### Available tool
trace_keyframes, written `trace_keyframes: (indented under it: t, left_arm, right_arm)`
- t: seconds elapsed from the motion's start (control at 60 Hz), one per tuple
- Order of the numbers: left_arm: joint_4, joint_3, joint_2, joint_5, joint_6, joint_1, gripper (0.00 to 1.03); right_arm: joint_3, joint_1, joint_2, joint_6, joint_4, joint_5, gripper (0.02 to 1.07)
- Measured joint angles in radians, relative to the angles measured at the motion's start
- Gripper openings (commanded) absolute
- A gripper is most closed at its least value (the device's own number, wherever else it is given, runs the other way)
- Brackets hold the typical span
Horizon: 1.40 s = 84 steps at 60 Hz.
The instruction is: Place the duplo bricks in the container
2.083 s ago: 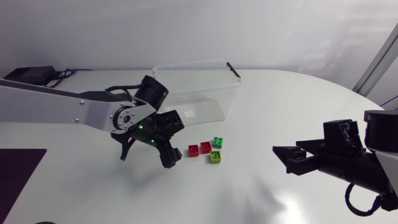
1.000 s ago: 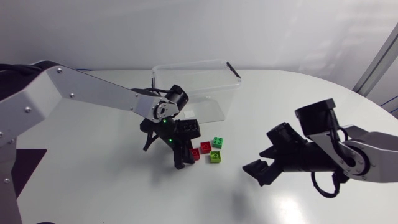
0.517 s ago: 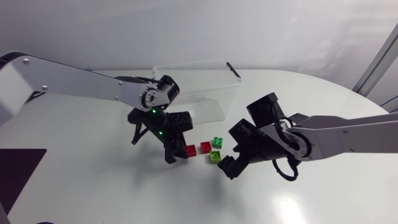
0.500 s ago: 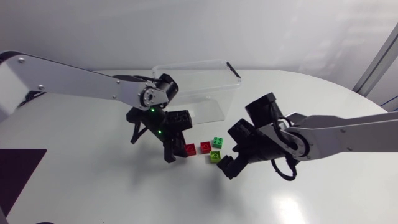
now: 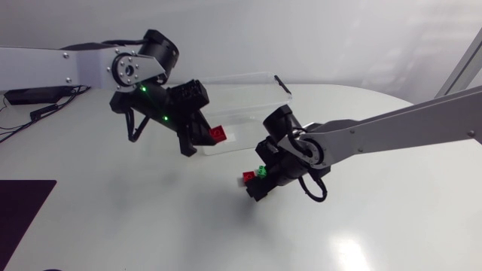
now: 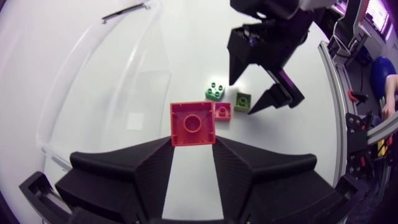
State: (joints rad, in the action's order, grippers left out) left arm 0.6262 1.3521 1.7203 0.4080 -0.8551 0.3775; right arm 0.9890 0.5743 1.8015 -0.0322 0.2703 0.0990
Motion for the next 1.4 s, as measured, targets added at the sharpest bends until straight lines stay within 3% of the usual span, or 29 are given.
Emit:
trace_keyframes:
  t: [0.233, 0.4, 0.583, 0.733, 0.8, 0.933, 1.017, 1.083, 1.4]
  left_arm:
    - [-0.151, 0.092, -0.012, 0.003, 0.117, -0.062, 0.31]
    - [-0.24, 0.105, -0.008, -0.007, 0.202, -0.087, 0.31]
    - [-0.342, 0.129, 0.046, -0.092, 0.26, -0.085, 0.32]
    - [-0.378, 0.161, 0.118, -0.148, 0.291, -0.085, 0.35]
    - [-0.379, 0.181, 0.149, -0.164, 0.303, -0.082, 0.44]
    - [-0.382, 0.206, 0.187, -0.182, 0.314, -0.08, 0.79]
    - [-0.383, 0.209, 0.192, -0.183, 0.325, -0.079, 0.93]
    - [-0.385, 0.209, 0.192, -0.183, 0.332, -0.079, 0.98]
    - [-0.393, 0.154, 0.1, -0.187, 0.339, -0.052, 0.98]
  right_arm:
    - [0.077, 0.014, 0.084, 0.06, 0.047, -0.04, 0.9]
    - [0.094, 0.014, 0.108, 0.083, 0.067, -0.057, 0.76]
    - [0.099, 0.014, 0.114, 0.089, 0.066, -0.064, 0.49]
    - [0.098, 0.014, 0.114, 0.089, 0.067, -0.063, 0.34]
    - [0.098, 0.014, 0.111, 0.089, 0.067, -0.063, 0.31]
    - [0.079, 0.016, 0.081, 0.089, 0.101, -0.063, 0.31]
    - [0.071, 0.011, 0.038, 0.089, 0.138, -0.064, 0.31]
    - [0.071, -0.002, -0.009, 0.088, 0.158, -0.064, 0.31]
    - [0.197, -0.114, -0.114, 0.073, 0.211, -0.051, 0.31]
